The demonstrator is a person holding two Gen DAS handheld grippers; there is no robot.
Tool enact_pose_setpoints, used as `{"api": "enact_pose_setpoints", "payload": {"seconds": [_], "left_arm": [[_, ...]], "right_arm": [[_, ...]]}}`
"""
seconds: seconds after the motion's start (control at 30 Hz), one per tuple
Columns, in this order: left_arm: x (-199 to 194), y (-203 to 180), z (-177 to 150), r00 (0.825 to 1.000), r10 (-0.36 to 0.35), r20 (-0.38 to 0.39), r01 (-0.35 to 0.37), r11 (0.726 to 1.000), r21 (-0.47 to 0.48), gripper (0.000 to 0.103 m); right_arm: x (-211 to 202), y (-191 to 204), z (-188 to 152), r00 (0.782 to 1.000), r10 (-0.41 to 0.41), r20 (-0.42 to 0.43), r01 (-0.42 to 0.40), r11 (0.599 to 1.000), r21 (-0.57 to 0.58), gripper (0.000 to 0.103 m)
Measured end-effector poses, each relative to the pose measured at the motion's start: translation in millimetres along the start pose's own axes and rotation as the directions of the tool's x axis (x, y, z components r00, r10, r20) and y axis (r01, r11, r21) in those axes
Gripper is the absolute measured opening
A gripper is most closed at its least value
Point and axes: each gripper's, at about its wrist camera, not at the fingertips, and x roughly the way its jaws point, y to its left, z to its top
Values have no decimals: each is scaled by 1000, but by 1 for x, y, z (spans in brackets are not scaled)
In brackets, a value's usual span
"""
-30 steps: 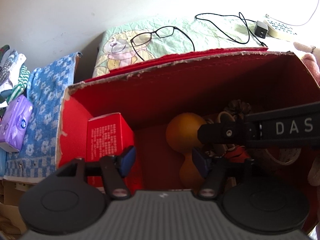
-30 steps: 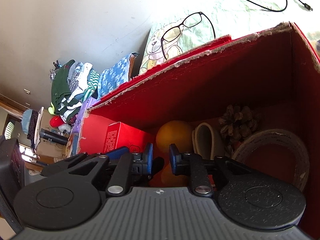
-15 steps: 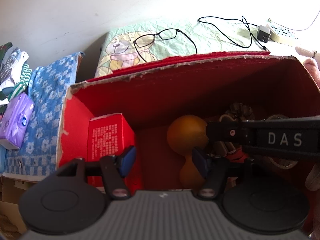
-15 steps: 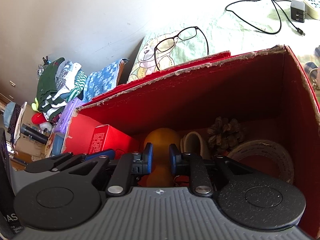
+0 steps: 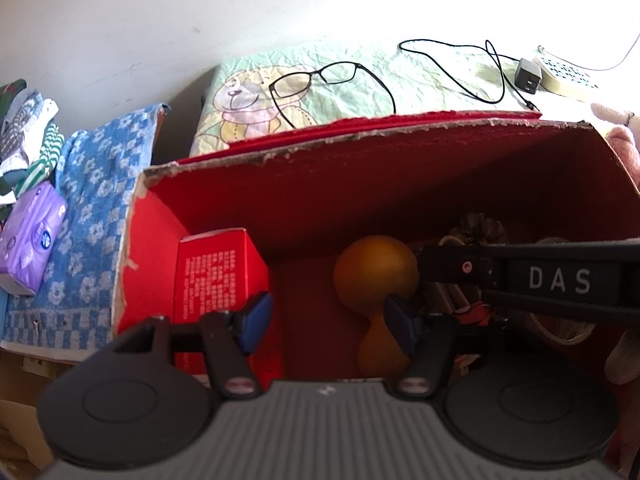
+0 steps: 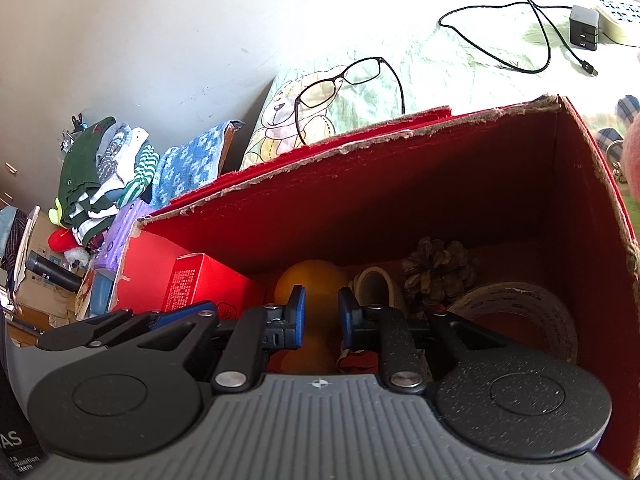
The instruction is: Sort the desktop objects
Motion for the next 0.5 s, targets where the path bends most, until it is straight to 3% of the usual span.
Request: {"api": "enact_pose_setpoints", "payload": {"seconds": [0.5], "left_arm": [[1, -1, 0, 1000, 13, 7, -13, 1000, -5, 66]], "right_arm": [[0, -1, -1, 1000, 1, -4, 0, 1000, 11, 22]]}}
